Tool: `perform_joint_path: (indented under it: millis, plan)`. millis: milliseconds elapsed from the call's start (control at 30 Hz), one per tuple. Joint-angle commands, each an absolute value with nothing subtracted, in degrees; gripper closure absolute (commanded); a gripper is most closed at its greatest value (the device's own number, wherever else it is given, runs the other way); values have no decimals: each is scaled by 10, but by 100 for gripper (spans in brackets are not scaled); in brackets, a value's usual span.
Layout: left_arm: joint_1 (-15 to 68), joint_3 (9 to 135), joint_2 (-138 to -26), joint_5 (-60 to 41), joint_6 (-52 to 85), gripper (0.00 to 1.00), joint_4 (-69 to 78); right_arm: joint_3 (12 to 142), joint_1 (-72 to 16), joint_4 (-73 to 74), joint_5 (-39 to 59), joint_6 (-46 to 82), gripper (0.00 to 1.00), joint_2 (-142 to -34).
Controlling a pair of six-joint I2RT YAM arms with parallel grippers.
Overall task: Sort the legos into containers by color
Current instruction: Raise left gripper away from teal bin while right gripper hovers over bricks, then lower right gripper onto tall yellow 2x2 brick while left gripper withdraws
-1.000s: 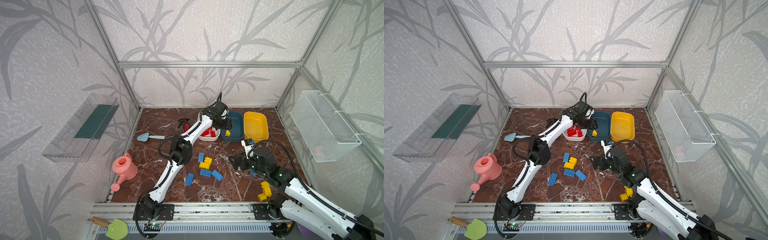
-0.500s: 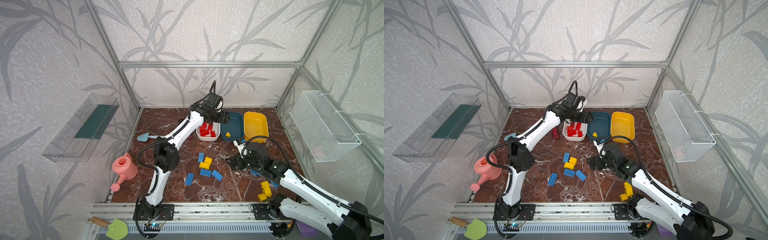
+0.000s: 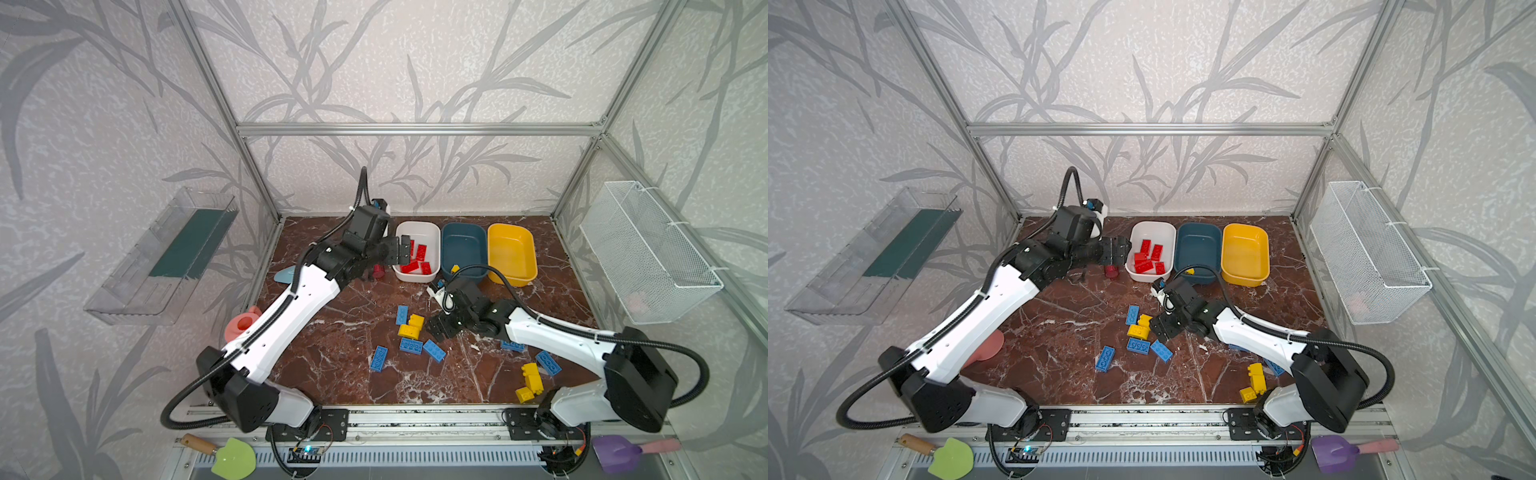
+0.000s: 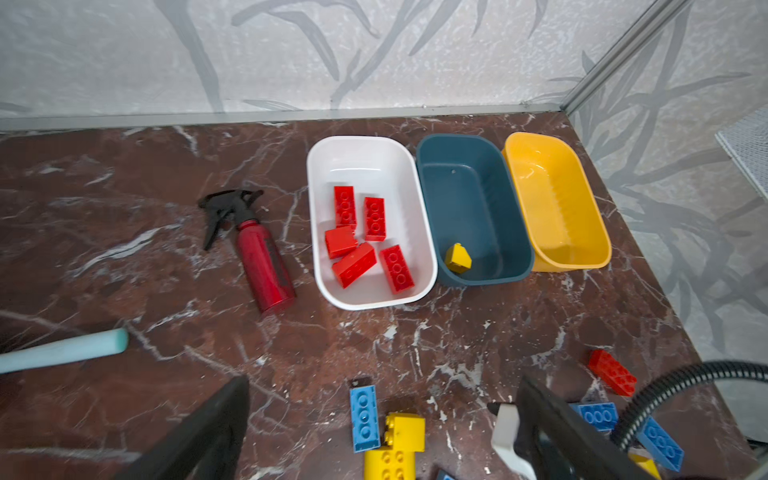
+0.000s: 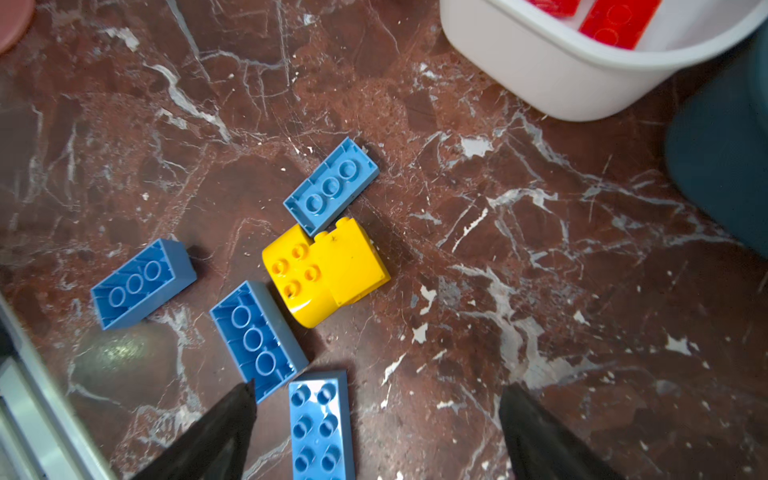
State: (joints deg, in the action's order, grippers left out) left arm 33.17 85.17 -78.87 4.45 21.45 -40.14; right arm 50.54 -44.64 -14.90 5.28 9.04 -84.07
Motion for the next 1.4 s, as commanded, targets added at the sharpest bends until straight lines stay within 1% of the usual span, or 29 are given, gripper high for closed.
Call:
perform_joint_path:
  millis: [0,100,267,400,433,467,533,567,767,1033,1200,1367]
  plan:
    - [325,789,-713,105,197,1,-417,550,-450,-154,43,64,8,-885]
    - [320,723,-648,109,196,1,-424,571,-451,-154,49,62,9,-920]
    - [320,610,-556,71,231,2,-435,599,-455,-167,63,57,12,-958]
    - [319,558,-499,58,243,3,-453,624,-464,-192,62,46,14,-975]
    - [319,548,-488,58,243,3,-457,629,-464,-197,60,44,15,-994]
    - [319,541,-478,60,241,3,-460,634,-464,-201,60,44,18,-1001]
    - [319,530,-468,68,239,3,-462,642,-464,-206,63,45,24,-1016]
    - [319,526,-465,71,238,3,-461,648,-465,-213,65,45,25,-1023]
    - [319,502,-440,92,247,3,-419,666,-467,-230,62,46,26,-1054]
    - [315,479,-423,104,252,3,-410,678,-467,-239,49,44,39,-1067]
    - [312,477,-418,108,252,3,-410,689,-467,-241,44,42,41,-1073]
    - [305,476,-418,99,252,3,-409,704,-467,-247,34,41,42,-1078]
